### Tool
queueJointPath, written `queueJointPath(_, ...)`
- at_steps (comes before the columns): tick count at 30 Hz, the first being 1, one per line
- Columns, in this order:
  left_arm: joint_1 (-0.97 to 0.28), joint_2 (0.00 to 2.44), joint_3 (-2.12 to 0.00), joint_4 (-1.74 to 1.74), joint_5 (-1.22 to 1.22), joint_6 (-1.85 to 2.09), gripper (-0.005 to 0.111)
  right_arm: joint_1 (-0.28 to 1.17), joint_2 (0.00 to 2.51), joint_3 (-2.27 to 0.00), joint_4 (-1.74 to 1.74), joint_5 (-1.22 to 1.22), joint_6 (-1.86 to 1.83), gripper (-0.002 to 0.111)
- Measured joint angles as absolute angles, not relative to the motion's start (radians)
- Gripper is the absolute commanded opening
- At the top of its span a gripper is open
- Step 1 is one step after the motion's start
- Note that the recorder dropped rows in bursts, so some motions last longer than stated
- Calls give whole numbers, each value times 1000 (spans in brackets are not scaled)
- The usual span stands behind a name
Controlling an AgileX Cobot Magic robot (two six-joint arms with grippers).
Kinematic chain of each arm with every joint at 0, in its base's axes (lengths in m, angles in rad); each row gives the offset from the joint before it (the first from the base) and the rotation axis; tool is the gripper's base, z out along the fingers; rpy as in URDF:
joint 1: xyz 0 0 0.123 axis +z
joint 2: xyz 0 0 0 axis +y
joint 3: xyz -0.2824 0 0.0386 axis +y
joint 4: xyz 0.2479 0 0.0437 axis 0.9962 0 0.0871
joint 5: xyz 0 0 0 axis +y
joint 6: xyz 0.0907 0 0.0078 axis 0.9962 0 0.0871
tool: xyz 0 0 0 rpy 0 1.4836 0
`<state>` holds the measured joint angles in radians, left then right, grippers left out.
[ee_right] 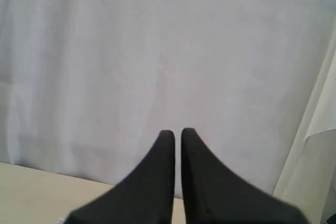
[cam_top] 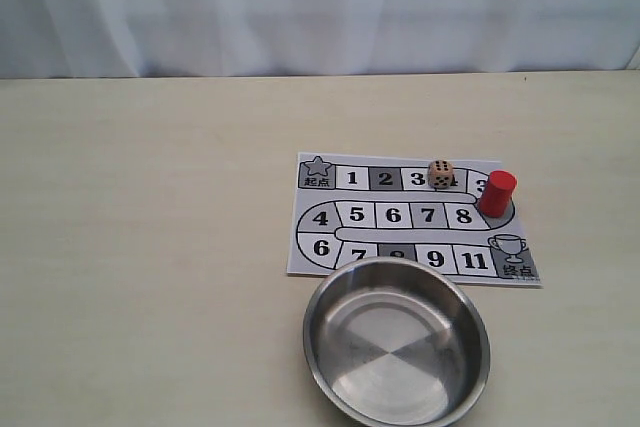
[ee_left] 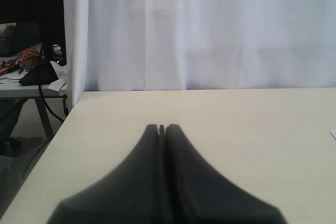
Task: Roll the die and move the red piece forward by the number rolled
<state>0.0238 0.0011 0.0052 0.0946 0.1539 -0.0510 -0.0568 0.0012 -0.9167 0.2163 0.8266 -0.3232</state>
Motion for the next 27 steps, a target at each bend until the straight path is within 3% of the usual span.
queueJointPath(15,24,1,5,95,154,-51,0,-57,6,-434,229,486,-323,4)
queueJointPath(27,24,1,5,95,154,-51,0,-57,4,-271,250,334,-323,4)
